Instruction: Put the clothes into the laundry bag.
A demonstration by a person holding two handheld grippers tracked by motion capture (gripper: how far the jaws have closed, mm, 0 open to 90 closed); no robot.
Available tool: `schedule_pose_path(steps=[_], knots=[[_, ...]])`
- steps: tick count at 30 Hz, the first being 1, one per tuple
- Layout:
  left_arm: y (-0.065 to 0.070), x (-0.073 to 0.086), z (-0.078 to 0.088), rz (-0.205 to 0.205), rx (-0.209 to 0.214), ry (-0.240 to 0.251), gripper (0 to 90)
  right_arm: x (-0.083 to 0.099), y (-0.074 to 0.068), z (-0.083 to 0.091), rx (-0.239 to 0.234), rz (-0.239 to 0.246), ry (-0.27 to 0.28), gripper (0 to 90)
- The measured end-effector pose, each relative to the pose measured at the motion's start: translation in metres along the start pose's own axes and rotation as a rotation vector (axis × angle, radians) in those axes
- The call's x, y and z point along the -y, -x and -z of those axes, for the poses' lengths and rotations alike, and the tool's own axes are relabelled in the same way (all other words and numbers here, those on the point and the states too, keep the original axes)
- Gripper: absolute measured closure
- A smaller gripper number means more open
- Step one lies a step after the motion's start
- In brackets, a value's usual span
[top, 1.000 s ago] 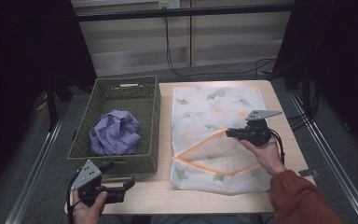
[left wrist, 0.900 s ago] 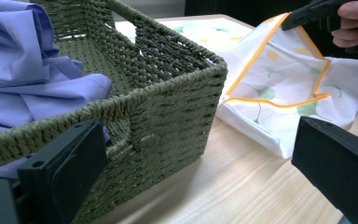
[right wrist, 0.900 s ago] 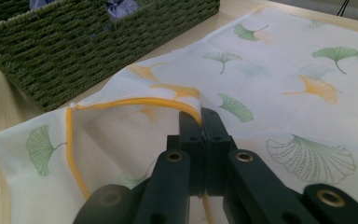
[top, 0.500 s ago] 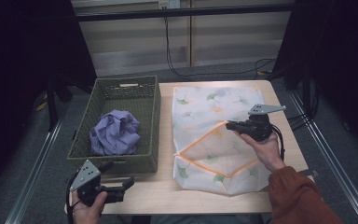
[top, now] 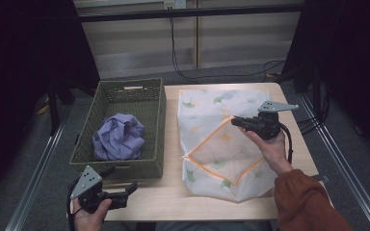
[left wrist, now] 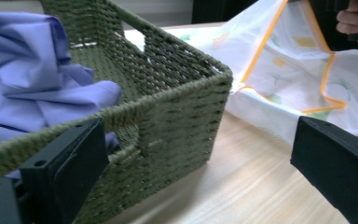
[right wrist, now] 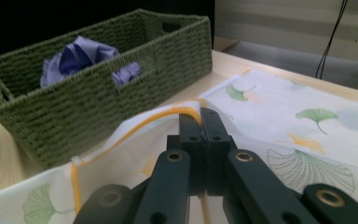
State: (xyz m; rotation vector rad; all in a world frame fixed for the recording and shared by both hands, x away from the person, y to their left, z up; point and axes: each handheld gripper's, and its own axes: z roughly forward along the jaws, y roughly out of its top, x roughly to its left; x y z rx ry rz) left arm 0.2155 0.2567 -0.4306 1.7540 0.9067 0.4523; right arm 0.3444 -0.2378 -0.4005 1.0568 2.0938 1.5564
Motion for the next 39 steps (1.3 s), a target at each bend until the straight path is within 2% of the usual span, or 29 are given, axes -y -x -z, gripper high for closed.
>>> schedule_pose_path(steps=[3,6,9,12,14,16,17,19,21,22,25,27,29,31,35,36,39], knots=[[0.001,-0.001,0.001,-0.001,0.013,-0.003,4.9,-0.003,0.000,0.000,-0.014,0.001,-0.001,89.9],[0.002,-0.005,0.004,-0.027,-0.015,0.005,5.2,-0.002,0.001,0.000,-0.017,0.001,-0.007,89.9],[-0.001,-0.010,0.004,-0.027,-0.024,-0.010,6.6,-0.001,0.001,0.000,-0.024,0.001,-0.013,89.9],[-0.011,-0.016,0.003,-0.040,-0.027,-0.053,6.4,-0.001,0.001,0.000,-0.027,-0.001,-0.018,89.9],[-0.021,-0.019,0.004,0.003,-0.055,-0.053,6.4,-0.001,0.001,-0.001,-0.028,0.002,-0.021,89.9],[-0.029,-0.022,0.004,0.002,-0.052,-0.080,6.8,-0.001,0.001,-0.001,-0.028,0.003,-0.022,89.9],[-0.032,-0.024,0.005,0.001,-0.069,-0.075,6.8,-0.001,0.001,-0.001,-0.029,0.004,-0.022,89.9],[-0.038,-0.029,0.006,-0.004,-0.076,-0.078,6.3,0.000,0.002,-0.001,-0.027,0.004,-0.026,89.9],[-0.043,-0.035,0.006,-0.008,-0.089,-0.060,6.0,0.001,0.002,-0.002,-0.031,0.001,-0.032,89.9],[-0.046,-0.039,0.005,-0.021,-0.085,-0.059,6.6,0.001,0.002,-0.002,-0.031,0.005,-0.032,89.9],[-0.053,-0.050,0.001,-0.007,-0.077,-0.056,6.9,0.001,0.001,-0.003,-0.036,0.007,-0.043,89.9],[-0.057,-0.056,-0.003,-0.019,-0.083,-0.072,6.8,0.001,0.000,-0.004,-0.038,0.004,-0.046,89.9],[-0.061,-0.062,-0.010,-0.013,-0.075,-0.092,6.9,0.001,0.000,-0.004,-0.039,0.006,-0.047,89.9],[-0.064,-0.067,-0.014,-0.022,-0.099,-0.090,7.3,0.001,0.001,-0.004,-0.038,0.005,-0.049,89.9],[-0.071,-0.077,-0.023,-0.001,-0.088,-0.090,7.4,0.001,0.001,-0.003,-0.042,0.004,-0.047,89.8],[-0.072,-0.080,-0.025,0.002,-0.097,-0.082,7.1,0.001,0.001,-0.003,-0.044,0.006,-0.045,89.8],[-0.075,-0.089,-0.032,-0.019,-0.108,-0.094,7.1,0.001,0.001,-0.003,-0.046,0.003,-0.044,89.8]])
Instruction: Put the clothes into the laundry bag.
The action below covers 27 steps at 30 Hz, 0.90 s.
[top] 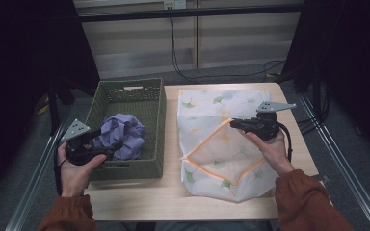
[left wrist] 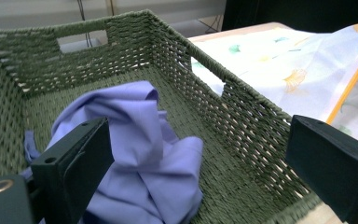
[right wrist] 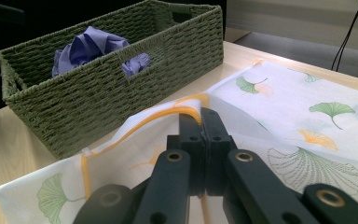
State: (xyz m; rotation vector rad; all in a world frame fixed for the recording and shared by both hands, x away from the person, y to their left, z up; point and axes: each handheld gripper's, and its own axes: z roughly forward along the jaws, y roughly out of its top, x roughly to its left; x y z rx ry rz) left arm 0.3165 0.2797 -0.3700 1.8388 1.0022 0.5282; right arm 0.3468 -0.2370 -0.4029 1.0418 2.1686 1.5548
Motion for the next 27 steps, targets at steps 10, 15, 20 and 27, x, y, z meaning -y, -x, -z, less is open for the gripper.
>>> schedule_pose_path(steps=[10,15,20,27], knots=[[-0.026,-0.017,-0.020,0.022,-0.063,-0.041,7.4,0.001,0.002,0.000,-0.012,-0.003,-0.008,89.9],[-0.039,-0.018,-0.037,0.016,-0.077,-0.104,7.3,0.001,0.001,-0.001,-0.013,0.000,-0.013,89.9],[-0.050,-0.020,-0.050,0.011,-0.085,-0.142,7.4,0.002,0.002,-0.002,-0.018,-0.004,-0.016,89.9],[-0.068,-0.016,-0.071,0.036,-0.088,-0.232,10.1,0.002,0.001,-0.003,-0.026,-0.002,-0.021,89.9]])
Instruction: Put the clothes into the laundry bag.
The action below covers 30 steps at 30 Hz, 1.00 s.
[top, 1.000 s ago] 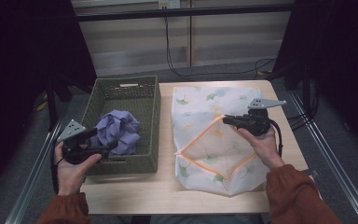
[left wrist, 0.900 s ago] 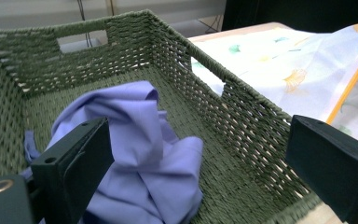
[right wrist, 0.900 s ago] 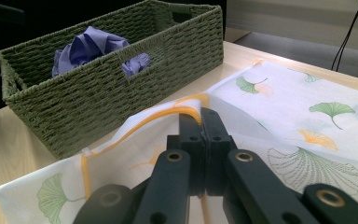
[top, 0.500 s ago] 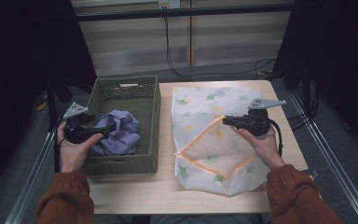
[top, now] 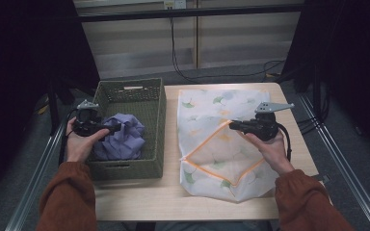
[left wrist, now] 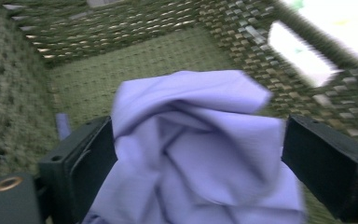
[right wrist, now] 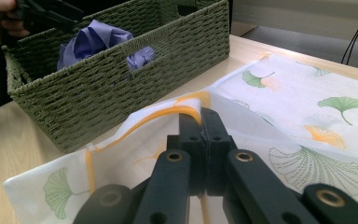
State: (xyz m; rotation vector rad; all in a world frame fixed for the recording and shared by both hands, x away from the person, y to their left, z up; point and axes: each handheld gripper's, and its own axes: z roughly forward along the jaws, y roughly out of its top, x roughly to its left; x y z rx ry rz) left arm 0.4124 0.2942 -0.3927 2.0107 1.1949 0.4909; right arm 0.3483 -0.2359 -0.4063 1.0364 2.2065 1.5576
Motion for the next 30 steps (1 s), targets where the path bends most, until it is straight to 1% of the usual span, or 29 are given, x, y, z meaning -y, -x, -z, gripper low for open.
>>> schedule_pose_path(steps=[1,2,3,4,5,6,7,8,9,11,12,14,15,16,17,18,19,20,21,22,23,24,25,26,27,28,29,30], knots=[[-0.003,0.000,-0.002,-0.006,0.007,-0.010,9.9,0.000,0.000,0.000,0.001,0.001,0.000,89.9],[-0.004,0.002,-0.005,0.013,0.016,-0.002,9.7,0.000,0.000,0.000,0.000,0.001,0.000,89.9],[-0.005,0.002,-0.007,0.005,0.014,-0.013,9.0,0.000,0.000,0.000,-0.002,0.001,-0.001,89.9],[-0.005,0.004,-0.010,0.008,0.009,-0.020,8.5,0.000,0.000,0.000,-0.001,0.000,-0.002,89.9],[-0.005,0.004,-0.013,-0.002,0.004,-0.032,8.2,0.000,0.000,0.000,-0.002,-0.001,-0.003,89.9],[-0.005,0.004,-0.013,-0.002,0.004,-0.032,7.7,0.001,0.000,0.000,-0.003,-0.001,-0.004,89.9],[-0.005,0.005,-0.018,-0.014,-0.006,-0.062,6.8,0.001,0.000,-0.001,-0.002,-0.001,-0.005,89.9],[-0.005,0.006,-0.021,-0.012,-0.001,-0.073,6.0,0.001,0.000,-0.001,-0.001,0.000,-0.006,89.9],[-0.005,0.006,-0.023,-0.021,0.007,-0.092,5.5,0.001,0.000,-0.001,-0.001,0.001,-0.006,89.8],[-0.005,0.006,-0.026,-0.025,0.006,-0.119,5.0,0.000,0.000,-0.001,-0.001,0.002,-0.005,89.9],[-0.004,0.006,-0.029,-0.037,0.011,-0.147,4.9,0.001,0.000,-0.001,-0.003,0.002,-0.007,89.8],[-0.004,0.007,-0.033,-0.052,0.016,-0.176,4.9,0.001,0.000,-0.001,-0.006,-0.006,-0.012,89.8],[-0.004,0.006,-0.034,-0.046,0.021,-0.191,4.9,0.001,0.001,-0.002,-0.010,-0.005,-0.014,89.8],[-0.004,0.006,-0.034,-0.046,0.021,-0.191,4.9,0.002,0.001,-0.002,-0.009,-0.003,-0.014,89.8],[-0.004,0.006,-0.038,-0.051,-0.002,-0.210,4.9,0.002,0.000,-0.003,-0.010,-0.001,-0.017,89.8],[-0.005,0.005,-0.039,-0.060,-0.009,-0.231,5.2,0.002,0.000,-0.003,-0.012,0.001,-0.019,89.8],[-0.005,0.005,-0.041,-0.054,-0.010,-0.231,5.2,0.002,0.000,-0.004,-0.012,-0.001,-0.019,89.8],[-0.006,0.005,-0.043,-0.060,-0.001,-0.251,5.2,0.002,0.000,-0.004,-0.011,0.000,-0.020,89.8],[-0.007,0.005,-0.045,-0.057,0.001,-0.271,5.1,0.002,-0.001,-0.004,-0.011,0.000,-0.022,89.8],[-0.007,0.006,-0.047,-0.046,0.015,-0.293,4.9,0.002,-0.001,-0.004,-0.010,0.002,-0.021,89.8],[-0.007,0.007,-0.048,-0.042,0.013,-0.300,5.1,0.002,-0.001,-0.004,-0.011,0.003,-0.022,89.8],[-0.008,0.009,-0.050,-0.051,-0.007,-0.310,5.5,0.002,0.000,-0.004,-0.012,0.002,-0.021,89.8],[-0.007,0.010,-0.050,-0.042,-0.006,-0.318,5.6,0.002,-0.001,-0.003,-0.012,0.001,-0.021,89.8],[-0.009,0.010,-0.051,-0.048,-0.007,-0.322,6.1,0.002,-0.001,-0.003,-0.013,0.001,-0.022,89.8],[-0.008,0.010,-0.052,-0.037,-0.008,-0.320,6.1,0.002,-0.001,-0.004,-0.015,0.002,-0.023,89.8],[-0.009,0.009,-0.053,-0.053,-0.019,-0.330,5.8,0.002,-0.001,-0.004,-0.015,0.002,-0.023,89.8],[-0.009,0.009,-0.054,-0.051,-0.015,-0.341,5.7,0.002,-0.001,-0.004,-0.014,0.003,-0.023,89.8],[-0.009,0.010,-0.058,-0.054,-0.019,-0.369,5.2,0.002,-0.001,-0.004,-0.016,0.002,-0.025,89.7]])
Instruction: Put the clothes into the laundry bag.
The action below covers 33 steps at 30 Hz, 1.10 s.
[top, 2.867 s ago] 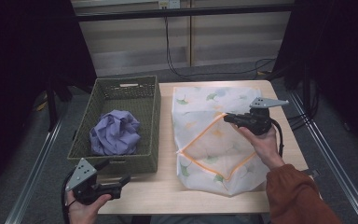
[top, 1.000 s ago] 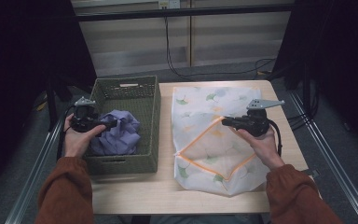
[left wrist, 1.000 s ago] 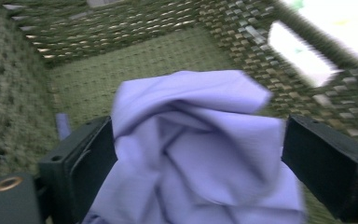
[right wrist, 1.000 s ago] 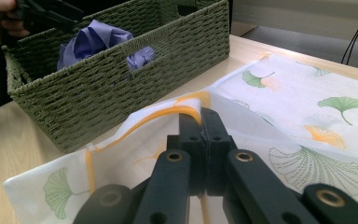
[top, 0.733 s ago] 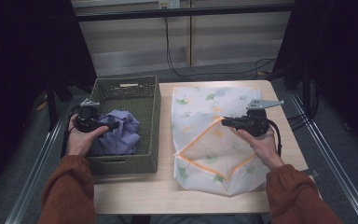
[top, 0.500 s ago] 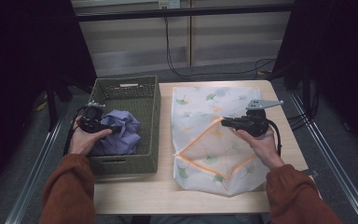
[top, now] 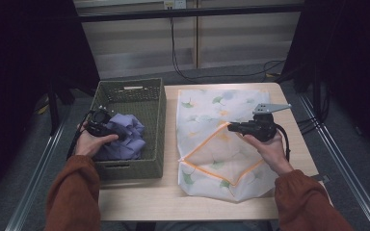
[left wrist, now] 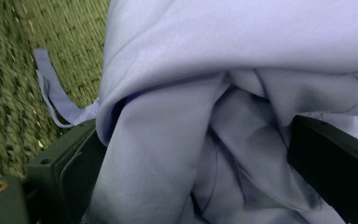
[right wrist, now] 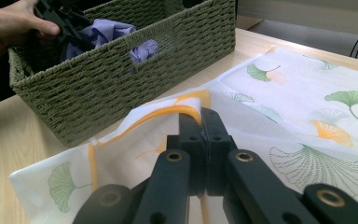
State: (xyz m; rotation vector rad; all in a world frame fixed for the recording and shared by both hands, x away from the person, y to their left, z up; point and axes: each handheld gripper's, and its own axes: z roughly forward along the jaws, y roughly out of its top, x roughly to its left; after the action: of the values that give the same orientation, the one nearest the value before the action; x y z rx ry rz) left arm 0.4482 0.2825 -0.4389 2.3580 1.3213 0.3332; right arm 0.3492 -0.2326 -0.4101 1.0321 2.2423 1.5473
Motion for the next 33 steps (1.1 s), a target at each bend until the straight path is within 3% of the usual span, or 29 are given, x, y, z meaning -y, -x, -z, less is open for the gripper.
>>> schedule_pose_path(steps=[1,5,7,9,10,14,19,21,22,24,26,28,30,31,32,33], knots=[[0.000,-0.001,-0.003,-0.003,-0.004,-0.035,3.9,0.000,0.000,0.000,-0.001,0.003,-0.001,89.7],[0.001,-0.001,-0.009,0.008,-0.008,-0.058,4.1,0.000,-0.001,-0.001,0.000,0.001,-0.002,89.7],[0.000,-0.001,-0.012,-0.016,-0.027,-0.085,4.1,0.000,-0.001,-0.001,0.000,0.002,-0.002,89.7],[0.003,0.001,-0.017,0.001,-0.058,-0.101,3.8,0.000,-0.001,-0.001,0.003,0.005,-0.006,89.6],[0.001,0.000,-0.017,-0.016,-0.052,-0.108,3.8,0.000,0.000,0.000,0.003,0.008,-0.005,89.7],[0.004,0.002,-0.021,-0.017,-0.060,-0.126,3.2,0.000,-0.001,0.000,0.004,0.008,-0.005,89.6],[-0.001,0.003,-0.029,-0.033,-0.037,-0.190,0.0,0.000,-0.002,-0.002,0.002,0.014,-0.011,89.6],[-0.001,0.003,-0.030,-0.021,-0.033,-0.189,0.0,0.000,-0.002,-0.002,0.003,0.016,-0.012,89.6],[-0.001,0.003,-0.030,-0.035,-0.039,-0.193,0.0,0.000,-0.002,-0.002,0.005,0.016,-0.013,89.6],[0.001,0.005,-0.032,-0.016,-0.008,-0.191,0.0,0.000,-0.002,-0.001,0.007,0.015,-0.013,89.6],[-0.001,0.006,-0.034,-0.056,0.019,-0.189,0.0,0.000,-0.002,-0.001,0.009,0.013,-0.013,89.6],[-0.002,0.005,-0.034,-0.054,0.030,-0.209,0.0,0.000,-0.002,-0.001,0.008,0.013,-0.012,89.6],[-0.001,0.004,-0.034,-0.025,0.032,-0.248,0.1,0.000,-0.002,-0.001,0.008,0.015,-0.013,89.6],[0.001,0.003,-0.034,-0.013,0.031,-0.245,1.3,0.000,-0.002,-0.001,0.008,0.016,-0.013,89.6],[0.000,0.001,-0.032,-0.039,0.040,-0.255,3.4,0.000,-0.002,-0.001,0.007,0.016,-0.013,89.6],[0.001,0.001,-0.031,-0.035,0.056,-0.249,8.5,0.000,-0.002,-0.001,0.007,0.014,-0.012,89.6]])
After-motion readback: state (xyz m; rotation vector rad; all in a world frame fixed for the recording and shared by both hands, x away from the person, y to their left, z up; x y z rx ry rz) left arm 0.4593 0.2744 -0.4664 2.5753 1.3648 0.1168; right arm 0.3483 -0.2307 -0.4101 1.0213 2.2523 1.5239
